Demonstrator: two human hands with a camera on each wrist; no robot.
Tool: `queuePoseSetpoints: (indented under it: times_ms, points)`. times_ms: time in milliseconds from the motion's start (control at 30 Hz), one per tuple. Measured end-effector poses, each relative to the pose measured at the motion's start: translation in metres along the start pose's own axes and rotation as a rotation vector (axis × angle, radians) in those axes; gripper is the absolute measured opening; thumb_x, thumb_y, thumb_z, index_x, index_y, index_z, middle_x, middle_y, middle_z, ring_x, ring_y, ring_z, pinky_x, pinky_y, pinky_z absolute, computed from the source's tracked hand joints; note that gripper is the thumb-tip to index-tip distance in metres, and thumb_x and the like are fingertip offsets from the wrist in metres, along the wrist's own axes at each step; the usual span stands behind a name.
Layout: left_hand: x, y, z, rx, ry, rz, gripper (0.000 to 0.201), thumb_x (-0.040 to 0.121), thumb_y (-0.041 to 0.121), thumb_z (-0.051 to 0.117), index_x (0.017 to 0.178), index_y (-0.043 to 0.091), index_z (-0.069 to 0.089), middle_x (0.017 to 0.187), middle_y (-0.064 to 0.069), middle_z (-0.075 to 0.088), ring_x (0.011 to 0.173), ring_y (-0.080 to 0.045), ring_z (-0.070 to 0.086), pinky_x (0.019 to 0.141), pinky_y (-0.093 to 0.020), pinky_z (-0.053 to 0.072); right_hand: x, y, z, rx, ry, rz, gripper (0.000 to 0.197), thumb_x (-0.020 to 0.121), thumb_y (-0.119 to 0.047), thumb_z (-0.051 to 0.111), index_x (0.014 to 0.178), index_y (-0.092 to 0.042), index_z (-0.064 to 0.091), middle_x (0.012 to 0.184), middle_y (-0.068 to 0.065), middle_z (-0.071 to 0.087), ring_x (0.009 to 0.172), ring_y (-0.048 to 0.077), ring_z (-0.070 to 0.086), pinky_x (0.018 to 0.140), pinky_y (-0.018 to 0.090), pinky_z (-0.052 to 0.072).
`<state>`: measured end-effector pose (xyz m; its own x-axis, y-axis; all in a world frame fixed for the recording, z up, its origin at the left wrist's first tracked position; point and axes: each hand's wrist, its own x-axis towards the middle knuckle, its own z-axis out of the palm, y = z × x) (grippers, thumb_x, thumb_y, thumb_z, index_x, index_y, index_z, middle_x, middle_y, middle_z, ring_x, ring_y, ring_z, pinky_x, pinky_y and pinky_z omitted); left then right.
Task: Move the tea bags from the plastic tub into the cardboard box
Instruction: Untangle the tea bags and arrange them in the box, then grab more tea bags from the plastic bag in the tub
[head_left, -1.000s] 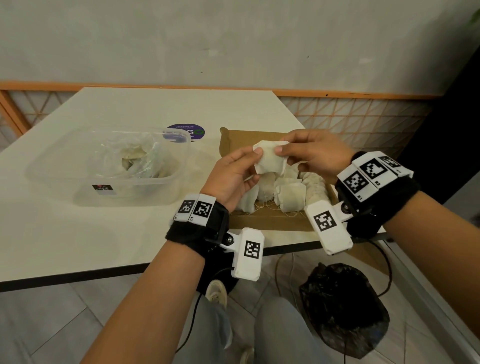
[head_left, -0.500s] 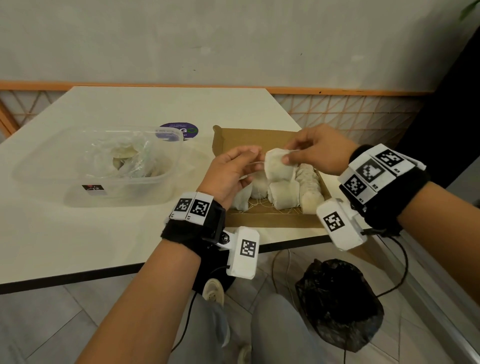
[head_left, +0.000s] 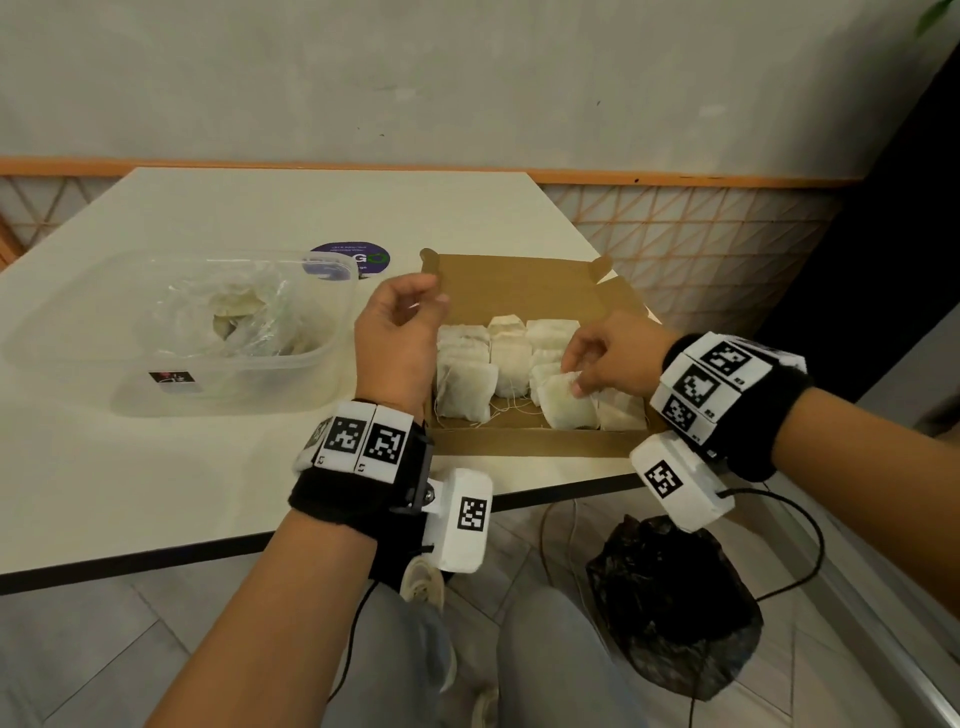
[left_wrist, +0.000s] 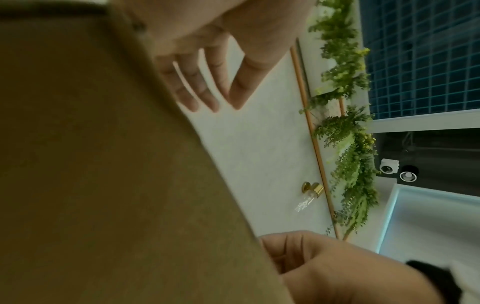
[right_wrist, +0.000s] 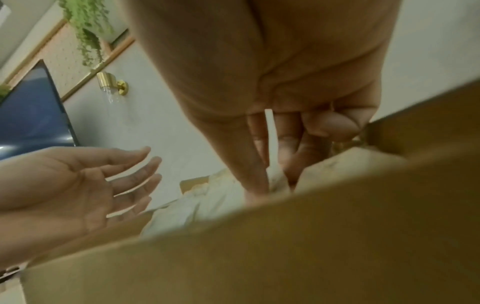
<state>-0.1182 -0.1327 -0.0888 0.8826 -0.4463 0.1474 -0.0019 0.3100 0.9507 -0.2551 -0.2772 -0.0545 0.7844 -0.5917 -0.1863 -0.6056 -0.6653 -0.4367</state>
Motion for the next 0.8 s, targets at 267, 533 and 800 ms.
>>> queuePoseSetpoints:
  times_ms: [267, 533, 800]
  points:
    - [0.0, -0.013, -0.006, 0.08, -0.095, -0.352, 0.055, 0.085, -0.017, 0.039, 0.132, 0.01, 0.048, 0.132, -0.003, 0.052, 0.117, -0.019, 0.052, 0.09, -0.029, 0.049, -0.043, 0.006, -0.007, -0.222, -0.022, -0.373, 0.025, 0.087, -0.009, 0.054, 0.094, -0.027, 0.069, 0.091, -0.014, 0.056, 0.086, 0.004, 0.053, 0.077, 0.012, 0.04]
    - [0.002, -0.009, -0.009, 0.012, -0.141, -0.463, 0.058, 0.085, -0.019, 0.034, 0.132, 0.012, 0.049, 0.125, -0.008, 0.056, 0.112, -0.027, 0.056, 0.068, -0.032, 0.052, -0.037, 0.011, 0.02, -0.275, -0.098, -0.339, 0.037, 0.094, -0.01, 0.038, 0.122, -0.019, 0.062, 0.114, -0.005, 0.051, 0.102, 0.004, 0.04, 0.089, 0.013, 0.026]
    - [0.0, -0.006, -0.006, 0.119, -0.107, -0.403, 0.052, 0.084, -0.016, 0.039, 0.125, 0.01, 0.055, 0.131, -0.011, 0.055, 0.119, -0.026, 0.053, 0.101, -0.041, 0.046, -0.035, 0.006, 0.031, -0.208, -0.027, -0.288, 0.035, 0.095, -0.01, 0.039, 0.122, -0.016, 0.061, 0.116, -0.001, 0.051, 0.113, 0.013, 0.046, 0.087, 0.01, 0.024]
